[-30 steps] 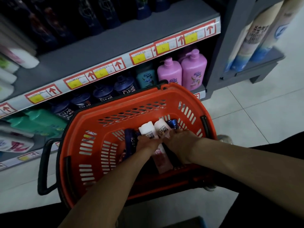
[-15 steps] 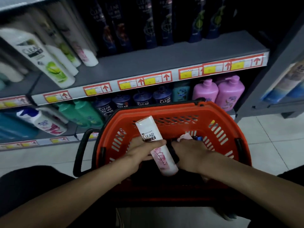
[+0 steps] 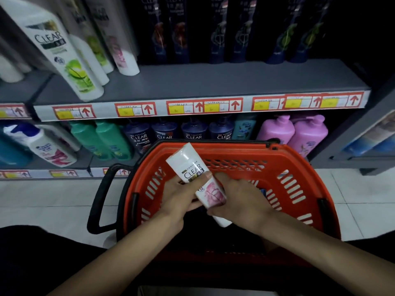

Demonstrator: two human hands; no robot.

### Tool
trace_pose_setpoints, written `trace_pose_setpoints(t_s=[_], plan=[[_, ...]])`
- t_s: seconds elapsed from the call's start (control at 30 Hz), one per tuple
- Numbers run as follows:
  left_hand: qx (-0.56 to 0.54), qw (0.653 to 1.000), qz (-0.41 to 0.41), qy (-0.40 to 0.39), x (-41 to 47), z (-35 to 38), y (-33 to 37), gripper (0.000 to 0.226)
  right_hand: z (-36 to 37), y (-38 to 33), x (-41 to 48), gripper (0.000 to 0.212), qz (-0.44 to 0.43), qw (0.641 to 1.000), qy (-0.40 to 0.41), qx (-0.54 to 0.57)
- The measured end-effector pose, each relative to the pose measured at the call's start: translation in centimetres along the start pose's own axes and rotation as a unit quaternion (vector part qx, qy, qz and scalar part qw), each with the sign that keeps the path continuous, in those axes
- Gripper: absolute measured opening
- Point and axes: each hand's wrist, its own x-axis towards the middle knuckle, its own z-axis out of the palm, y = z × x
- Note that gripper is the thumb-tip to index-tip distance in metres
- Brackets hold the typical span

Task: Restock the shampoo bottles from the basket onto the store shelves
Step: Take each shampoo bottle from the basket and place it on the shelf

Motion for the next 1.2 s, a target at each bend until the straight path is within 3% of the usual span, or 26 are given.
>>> trace_pose_setpoints(t_s=[0.2, 0.5, 0.67, 0.87, 0.97, 1.1, 1.2], plan=[[0.015, 0.999, 0.013, -0.037, -1.0, -0.2, 0.3, 0.026, -0.2, -0.5, -0.2, 0.068, -0.013, 0.999, 0.017, 0.042], [0.021, 0.995, 0.046, -0.083, -1.2, -0.2, 1.8, 0.033, -1.8, 0.2, 0.8, 0.065, 0.066, 0.974, -0.001, 0.217], [0.044, 0.989, 0.100, -0.100, -1.1, -0.2, 2.8, 0.032, -4.1, 0.1, 1.0, 0.058, 0.107, 0.905, -0.021, 0.412], [0.043, 0.984, 0.135, -0.106, -1.4, -0.6, 3.9, 0.021, -5.2, 0.0, 0.8, 0.051, 0.115, 0.837, -0.085, 0.528], [0.073, 0.979, 0.164, -0.092, -1.6, -0.7, 4.2, 0.016, -5.3, -0.3, 0.3, 0.041, 0.096, 0.848, -0.073, 0.516], [0.082, 0.975, 0.191, -0.082, -2.2, -1.0, 4.4, 0.021, -5.4, -1.4, -0.2, 0.064, 0.053, 0.893, -0.008, 0.446], [0.064, 0.977, 0.192, -0.073, -2.7, -1.2, 5.0, 0.028, -5.7, -3.1, -0.2, 0.063, 0.021, 0.911, 0.045, 0.410]])
